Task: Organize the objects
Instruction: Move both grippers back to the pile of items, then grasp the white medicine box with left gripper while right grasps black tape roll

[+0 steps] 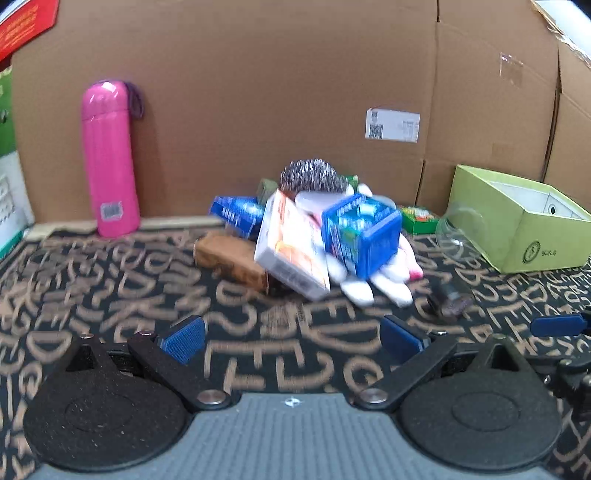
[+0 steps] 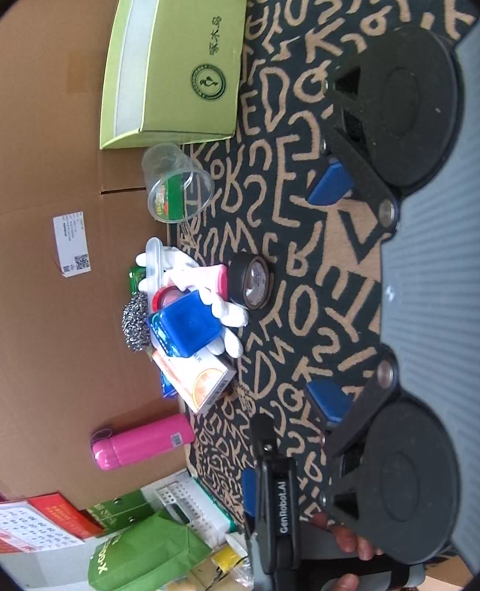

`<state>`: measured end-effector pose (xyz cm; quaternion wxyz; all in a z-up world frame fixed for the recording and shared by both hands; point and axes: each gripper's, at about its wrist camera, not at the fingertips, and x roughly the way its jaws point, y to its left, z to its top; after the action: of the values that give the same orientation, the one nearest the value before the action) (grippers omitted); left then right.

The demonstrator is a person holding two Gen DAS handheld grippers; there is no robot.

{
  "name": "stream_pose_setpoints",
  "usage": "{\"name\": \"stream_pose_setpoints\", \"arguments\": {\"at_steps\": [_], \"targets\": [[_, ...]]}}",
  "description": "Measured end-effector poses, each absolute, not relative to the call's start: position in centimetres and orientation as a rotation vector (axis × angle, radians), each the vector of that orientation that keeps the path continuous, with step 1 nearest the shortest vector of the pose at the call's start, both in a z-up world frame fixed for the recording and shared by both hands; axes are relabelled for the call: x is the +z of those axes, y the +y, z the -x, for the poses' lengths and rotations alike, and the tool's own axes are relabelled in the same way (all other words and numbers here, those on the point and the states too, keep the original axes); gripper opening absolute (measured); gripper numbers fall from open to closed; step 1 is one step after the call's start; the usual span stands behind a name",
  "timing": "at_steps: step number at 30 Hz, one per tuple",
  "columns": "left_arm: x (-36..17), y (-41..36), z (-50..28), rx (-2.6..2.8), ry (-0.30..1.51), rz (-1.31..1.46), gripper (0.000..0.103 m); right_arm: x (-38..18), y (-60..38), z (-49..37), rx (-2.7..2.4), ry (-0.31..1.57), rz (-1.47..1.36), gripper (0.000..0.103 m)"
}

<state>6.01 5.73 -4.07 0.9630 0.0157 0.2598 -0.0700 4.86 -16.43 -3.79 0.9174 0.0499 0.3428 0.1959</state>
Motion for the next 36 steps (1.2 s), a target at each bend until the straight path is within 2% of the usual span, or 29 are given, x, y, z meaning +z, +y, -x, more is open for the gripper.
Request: {"name": "stream_pose_setpoints", "arguments": {"at_steps": [2, 5, 9, 11, 15, 16, 17, 18, 19, 20, 22, 24, 36], "targets": [[-3.8, 5.6, -7.2, -0.146, 0.494, -0.068, 0.103, -3.7, -16.0, -5.6, 0.398, 0.697, -0.1, 0.102], [-3.5, 5.6, -9.3, -0.135, 0.457, -0.107, 0.103, -3.5, -14.9, -6.9, 0.398, 0.689, -0.078, 0.095], [-3.0, 6.0, -11.7, -0.168, 0.447, -0.089, 0.093, -3.4, -13.5, -8.2, 0.395, 0.68, -0.035, 0.085], [-3.0, 6.1, -12.9, -0.183, 0.466, -0.066, 0.089, -3.6, -13.0, -8.8, 0.394, 0.68, -0.027, 0.083], [-3.4, 6.4, -14.7, -0.218, 0.526, 0.013, 0.071, -4.1, -12.3, -10.1, 0.373, 0.686, -0.016, 0.068], [-3.6, 6.5, -15.1, -0.23, 0.543, 0.037, 0.059, -4.3, -12.2, -10.3, 0.371, 0.689, -0.011, 0.066], [-3.8, 6.5, -15.4, -0.238, 0.563, 0.055, 0.052, -4.4, -12.0, -10.6, 0.37, 0.693, -0.01, 0.065], [-3.9, 6.4, -15.4, -0.23, 0.551, 0.048, 0.043, -4.6, -12.0, -10.8, 0.367, 0.694, -0.011, 0.058], [-3.9, 6.3, -15.3, -0.227, 0.552, 0.034, 0.038, -4.7, -11.9, -10.9, 0.368, 0.699, -0.01, 0.046], [-3.9, 6.3, -15.2, -0.238, 0.553, 0.035, 0.036, -4.8, -12.0, -10.9, 0.37, 0.701, -0.011, 0.046], [-3.7, 6.5, -14.7, -0.28, 0.576, 0.067, 0.025, -4.8, -12.0, -10.6, 0.37, 0.696, 0.0, 0.046], [-3.4, 6.6, -13.9, -0.298, 0.595, 0.081, 0.021, -4.5, -12.2, -10.1, 0.372, 0.69, 0.015, 0.046], [-2.9, 6.2, -6.0, -0.385, 0.705, -0.014, 0.019, -4.0, -16.6, -2.7, 0.387, 0.72, -0.02, 0.046]]}}
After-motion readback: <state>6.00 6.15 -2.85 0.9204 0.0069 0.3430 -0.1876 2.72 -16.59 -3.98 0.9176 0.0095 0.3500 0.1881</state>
